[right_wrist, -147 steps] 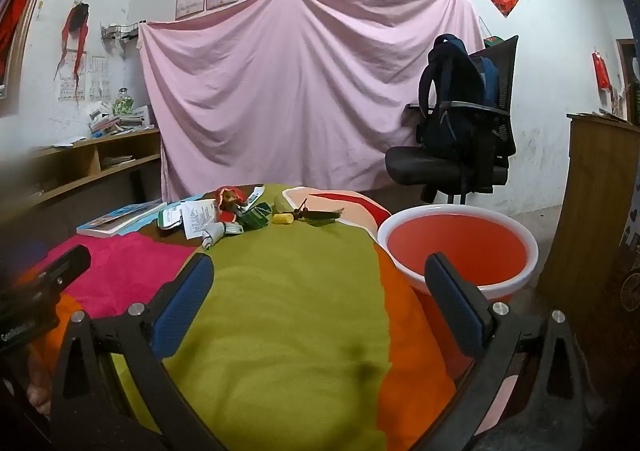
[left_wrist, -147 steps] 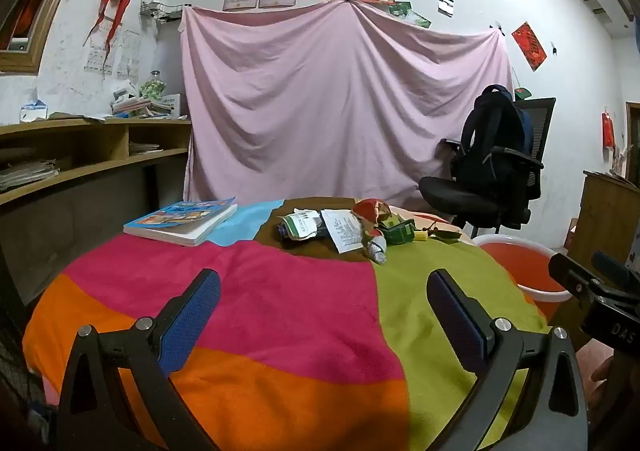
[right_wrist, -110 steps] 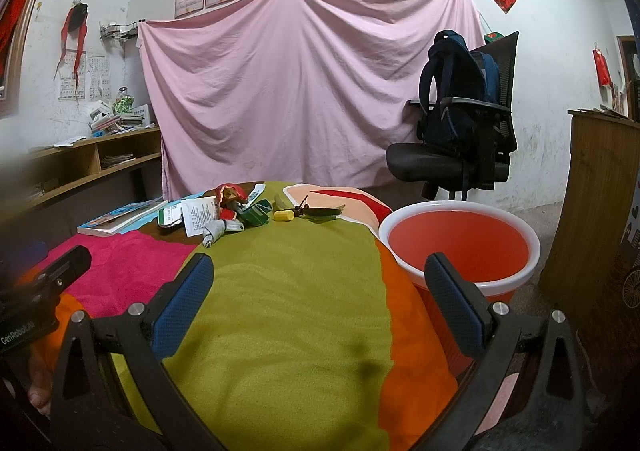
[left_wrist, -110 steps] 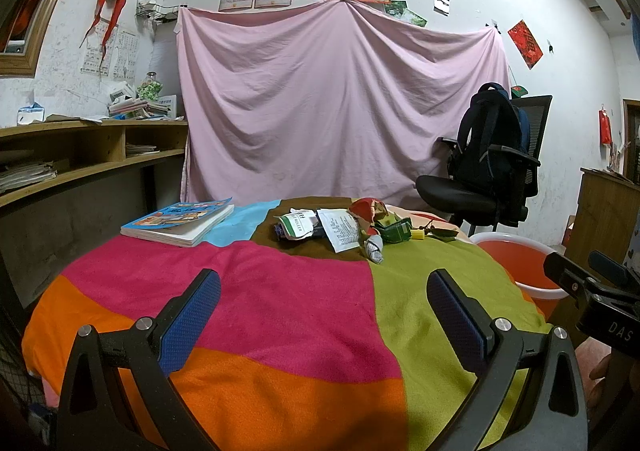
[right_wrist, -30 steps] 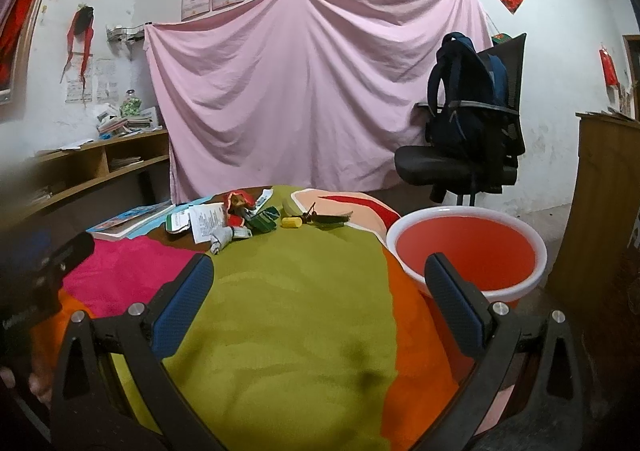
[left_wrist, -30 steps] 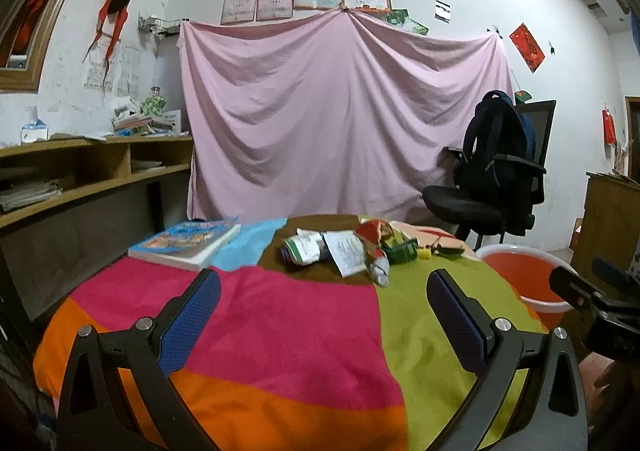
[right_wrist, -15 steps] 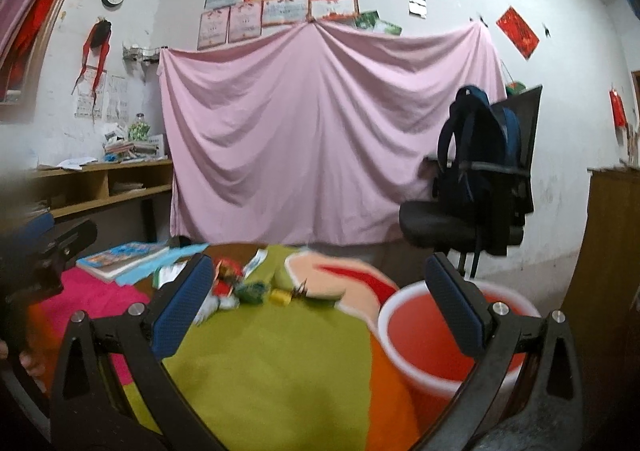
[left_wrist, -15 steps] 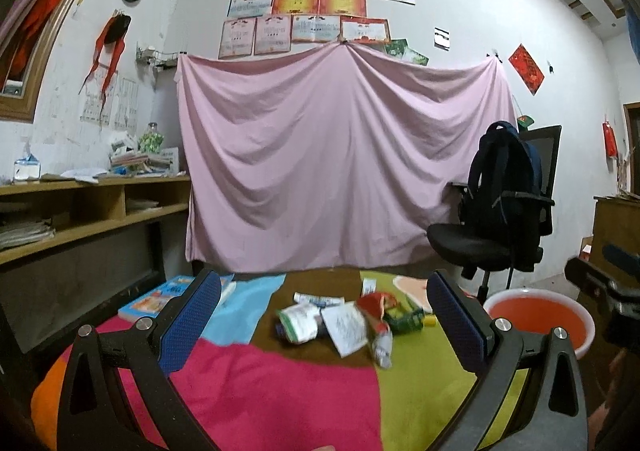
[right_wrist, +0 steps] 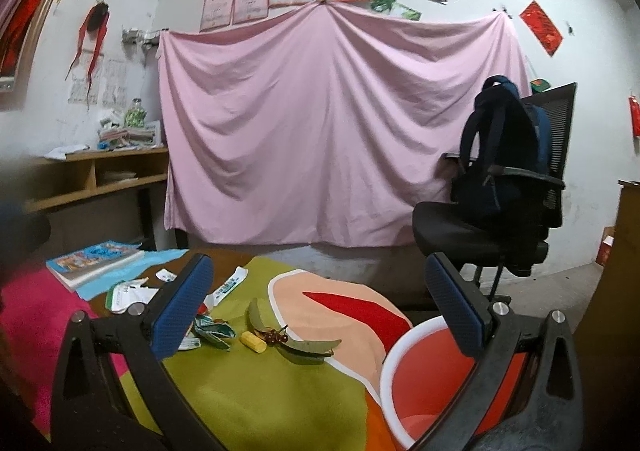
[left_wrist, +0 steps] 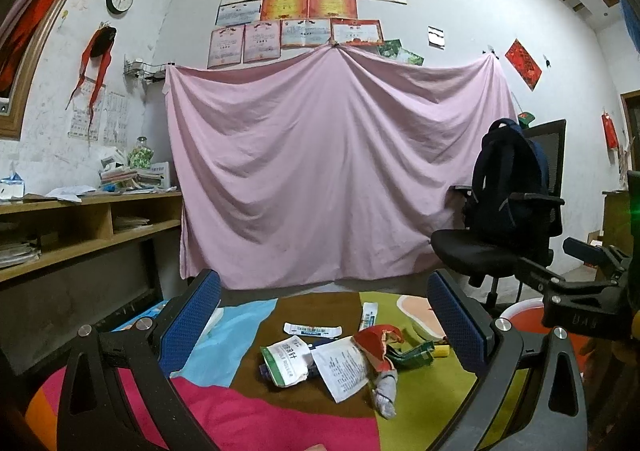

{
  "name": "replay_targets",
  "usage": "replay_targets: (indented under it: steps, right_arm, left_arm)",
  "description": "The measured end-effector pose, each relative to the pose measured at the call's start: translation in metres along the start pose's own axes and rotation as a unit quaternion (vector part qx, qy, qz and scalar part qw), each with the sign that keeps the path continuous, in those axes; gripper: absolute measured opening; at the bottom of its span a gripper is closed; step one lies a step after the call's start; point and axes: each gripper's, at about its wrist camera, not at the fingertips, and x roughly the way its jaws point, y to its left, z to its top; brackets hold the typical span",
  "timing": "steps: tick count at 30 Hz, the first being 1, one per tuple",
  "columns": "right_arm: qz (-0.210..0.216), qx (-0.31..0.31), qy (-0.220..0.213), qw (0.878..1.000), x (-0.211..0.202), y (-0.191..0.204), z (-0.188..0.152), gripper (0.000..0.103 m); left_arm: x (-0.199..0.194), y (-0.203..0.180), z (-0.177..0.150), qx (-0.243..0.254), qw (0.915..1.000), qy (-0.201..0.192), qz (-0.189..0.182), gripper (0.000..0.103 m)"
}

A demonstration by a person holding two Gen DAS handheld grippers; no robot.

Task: Collect trash
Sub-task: 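Grasp the grey rag with the left tool while the right tool grasps the green leaf scrap, then carry both items over the red bucket and open both tools to drop them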

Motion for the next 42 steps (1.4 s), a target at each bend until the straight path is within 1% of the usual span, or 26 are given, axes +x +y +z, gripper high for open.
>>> replay_targets:
  steps: [5, 8, 10, 12, 13, 14, 15, 17, 18, 19, 20, 21, 23, 24, 26, 27, 29, 30, 31, 32, 33, 34, 38, 42]
  right_arm:
    - [0.024, 0.004, 0.03, 0.999, 0.024, -0.007, -0.008, 0.103]
    - [0.037, 0.008, 0.062, 0.997, 0.041, -0.011, -0.013, 0.103]
    - [0.042, 0.009, 0.083, 0.996, 0.051, -0.013, -0.017, 0.103]
    - [0.049, 0.01, 0.114, 0.992, 0.064, -0.013, -0.023, 0.103]
    - [0.053, 0.013, 0.123, 0.991, 0.068, -0.014, -0.025, 0.101]
    - [0.059, 0.016, 0.136, 0.989, 0.073, -0.015, -0.028, 0.096]
    - [0.063, 0.018, 0.146, 0.987, 0.078, -0.015, -0.03, 0.095]
    - [0.072, 0.022, 0.165, 0.983, 0.087, -0.015, -0.035, 0.088]
    - [0.078, 0.024, 0.172, 0.982, 0.091, -0.014, -0.036, 0.086]
    - [0.082, 0.025, 0.179, 0.98, 0.094, -0.012, -0.036, 0.082]
    - [0.09, 0.027, 0.189, 0.978, 0.099, -0.011, -0.037, 0.08]
    - [0.097, 0.027, 0.198, 0.975, 0.104, -0.009, -0.038, 0.079]
    - [0.101, 0.027, 0.212, 0.972, 0.11, -0.004, -0.04, 0.073]
    - [0.104, 0.026, 0.218, 0.97, 0.113, -0.002, -0.041, 0.072]
    - [0.106, 0.021, 0.236, 0.966, 0.12, 0.002, -0.044, 0.067]
    - [0.105, 0.02, 0.244, 0.964, 0.123, 0.003, -0.045, 0.066]
    - [0.112, 0.021, 0.256, 0.96, 0.127, 0.003, -0.048, 0.059]
    - [0.115, 0.023, 0.259, 0.959, 0.128, 0.002, -0.049, 0.058]
    - [0.119, 0.026, 0.264, 0.957, 0.13, 0.001, -0.051, 0.055]
    - [0.125, 0.03, 0.269, 0.954, 0.132, 0.0, -0.052, 0.051]
    - [0.128, 0.034, 0.273, 0.953, 0.133, 0.0, -0.053, 0.047]
    - [0.132, 0.039, 0.276, 0.951, 0.134, -0.002, -0.054, 0.038]
    - [0.137, 0.049, 0.269, 0.952, 0.131, -0.006, -0.053, 0.036]
    - [0.132, 0.046, 0.251, 0.958, 0.12, -0.007, -0.05, 0.035]
  left_arm:
    - [0.022, -0.001, -0.011, -0.006, 0.999, 0.043, -0.007, 0.101]
    - [0.036, -0.003, -0.02, -0.007, 0.9969, 0.077, -0.009, 0.101]
    - [0.049, -0.007, -0.027, -0.006, 0.9936, 0.112, -0.01, 0.101]
    - [0.056, -0.008, -0.034, -0.008, 0.991, 0.133, -0.015, 0.1]
    - [0.061, -0.01, -0.037, -0.009, 0.9887, 0.148, -0.02, 0.097]
    - [0.067, -0.011, -0.041, -0.012, 0.9861, 0.163, -0.028, 0.089]
    - [0.069, -0.011, -0.042, -0.013, 0.9846, 0.171, -0.033, 0.085]
    - [0.079, -0.013, -0.046, -0.021, 0.978, 0.201, -0.05, 0.071]
    - [0.084, -0.013, -0.049, -0.026, 0.9741, 0.216, -0.06, 0.067]
    - [0.089, -0.013, -0.052, -0.033, 0.9689, 0.234, -0.073, 0.061]
    - [0.093, -0.013, -0.054, -0.038, 0.9645, 0.248, -0.083, 0.056]
    - [0.095, -0.013, -0.055, -0.041, 0.9609, 0.258, -0.091, 0.055]
    - [0.101, -0.014, -0.061, -0.051, 0.9513, 0.283, -0.111, 0.049]
    - [0.103, -0.015, -0.064, -0.054, 0.9475, 0.292, -0.118, 0.047]
    - [0.108, -0.018, -0.065, -0.055, 0.9397, 0.312, -0.128, 0.039]
    - [0.11, -0.018, -0.065, -0.055, 0.936, 0.322, -0.132, 0.037]
    - [0.113, -0.021, -0.066, -0.053, 0.9311, 0.334, -0.138, 0.033]
    - [0.114, -0.022, -0.066, -0.052, 0.9286, 0.339, -0.141, 0.032]
    - [0.115, -0.024, -0.067, -0.049, 0.9258, 0.345, -0.146, 0.028]
    - [0.116, -0.025, -0.067, -0.047, 0.9249, 0.348, -0.147, 0.022]
    - [0.117, -0.026, -0.066, -0.044, 0.9233, 0.352, -0.147, 0.02]
    - [0.117, -0.027, -0.066, -0.041, 0.9222, 0.356, -0.146, 0.017]
    - [0.117, -0.028, -0.065, -0.042, 0.9231, 0.355, -0.142, 0.016]
    - [0.11, -0.026, -0.062, -0.048, 0.9278, 0.345, -0.133, 0.015]
